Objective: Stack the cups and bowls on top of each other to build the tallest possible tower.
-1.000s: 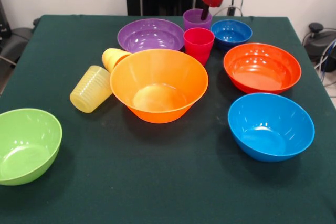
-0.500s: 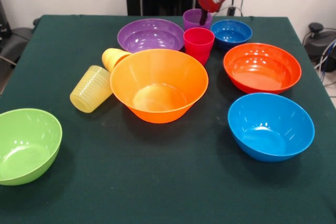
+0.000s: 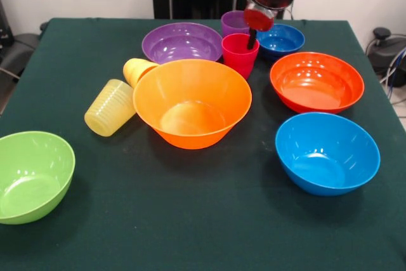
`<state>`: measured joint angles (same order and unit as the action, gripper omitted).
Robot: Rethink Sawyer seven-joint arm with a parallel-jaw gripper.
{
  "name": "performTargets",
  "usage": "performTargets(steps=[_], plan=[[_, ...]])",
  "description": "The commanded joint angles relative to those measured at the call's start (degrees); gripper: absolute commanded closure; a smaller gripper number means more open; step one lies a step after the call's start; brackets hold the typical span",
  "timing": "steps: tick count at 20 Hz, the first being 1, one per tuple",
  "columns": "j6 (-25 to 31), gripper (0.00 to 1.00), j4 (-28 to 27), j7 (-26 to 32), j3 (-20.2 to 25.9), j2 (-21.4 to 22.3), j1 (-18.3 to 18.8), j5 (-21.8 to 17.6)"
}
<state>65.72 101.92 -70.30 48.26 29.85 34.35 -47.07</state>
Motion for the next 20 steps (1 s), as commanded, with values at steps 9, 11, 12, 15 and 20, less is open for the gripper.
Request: performTargets(steps=[9,11,12,15,20], plan=[[2.97,0.00,-2.34,48.59,8.02,0.57,1.70,-4.10],[3.46,0.00,-2.22,51.73,8.33,1.06,1.91,-4.08],[3.66,0.00,-2.16,52.00,8.18,1.29,1.85,-3.97],[4.18,0.00,-1.60,53.30,7.75,3.21,2.31,-3.62],[3.72,0.00,1.08,49.92,6.04,7.63,2.81,-3.31]])
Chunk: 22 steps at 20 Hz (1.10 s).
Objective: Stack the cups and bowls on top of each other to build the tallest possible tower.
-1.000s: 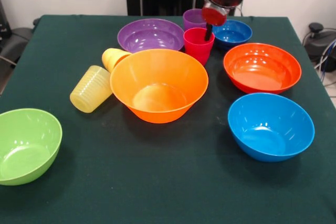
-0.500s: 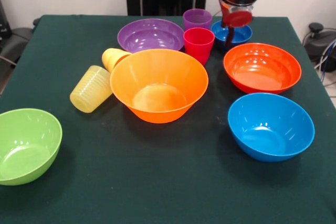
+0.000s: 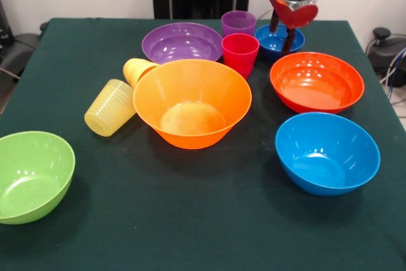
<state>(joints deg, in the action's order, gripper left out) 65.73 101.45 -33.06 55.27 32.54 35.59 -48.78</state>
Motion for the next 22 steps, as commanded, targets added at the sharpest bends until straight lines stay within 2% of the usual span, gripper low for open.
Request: performTargets(steps=[1,6,12,14,15,22], plan=[[3.09,0.00,2.68,12.02,-1.21,6.38,2.09,-1.97],[1.49,0.00,4.20,10.85,-2.24,8.21,3.10,-3.21],[0.73,0.00,5.01,4.89,-4.69,10.77,3.19,-3.74],[-0.71,0.00,5.54,2.92,-5.48,10.69,3.31,-4.06],[-1.00,0.00,6.04,-0.06,-6.74,11.72,2.93,-4.51],[-8.55,0.00,9.06,-3.75,-8.07,10.89,4.90,-5.83]])
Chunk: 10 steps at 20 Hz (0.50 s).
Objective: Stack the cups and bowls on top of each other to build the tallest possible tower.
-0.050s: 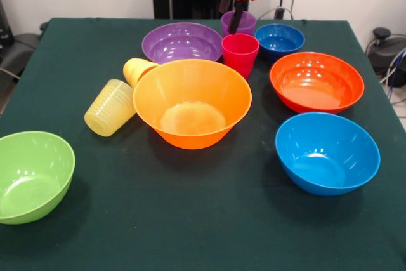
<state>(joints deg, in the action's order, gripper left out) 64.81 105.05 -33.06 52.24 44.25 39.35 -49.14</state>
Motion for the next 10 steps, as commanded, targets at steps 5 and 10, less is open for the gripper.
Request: performTargets(steps=[5,10], plan=[[-11.11,0.00,8.21,-4.09,-5.02,0.26,1.88,-5.70],[-12.78,0.00,9.38,-5.82,-6.36,1.30,0.38,-4.98]])
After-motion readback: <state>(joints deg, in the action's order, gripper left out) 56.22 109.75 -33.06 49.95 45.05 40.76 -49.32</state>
